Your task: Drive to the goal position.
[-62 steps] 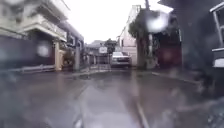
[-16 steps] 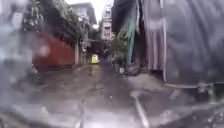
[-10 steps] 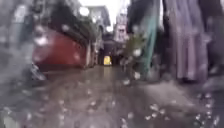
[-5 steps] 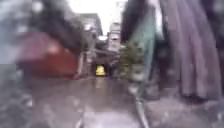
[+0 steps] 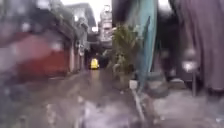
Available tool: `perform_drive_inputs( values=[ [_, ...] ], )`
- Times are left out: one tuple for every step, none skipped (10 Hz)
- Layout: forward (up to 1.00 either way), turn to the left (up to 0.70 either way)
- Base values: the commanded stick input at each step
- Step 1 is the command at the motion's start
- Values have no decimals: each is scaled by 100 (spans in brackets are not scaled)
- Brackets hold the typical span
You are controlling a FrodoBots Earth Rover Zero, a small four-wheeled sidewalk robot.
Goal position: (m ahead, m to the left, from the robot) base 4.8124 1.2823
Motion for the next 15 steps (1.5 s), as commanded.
perform_drive_inputs(
  values=[
    [100,27],
    [100,27],
    [100,27],
    [100,27],
    [100,27],
    [100,27],
    [100,27],
    [100,27],
    [100,27],
    [100,27],
    [100,27],
    [100,27],
    [100,0],
    [100,0],
    [100,0]
  ],
)
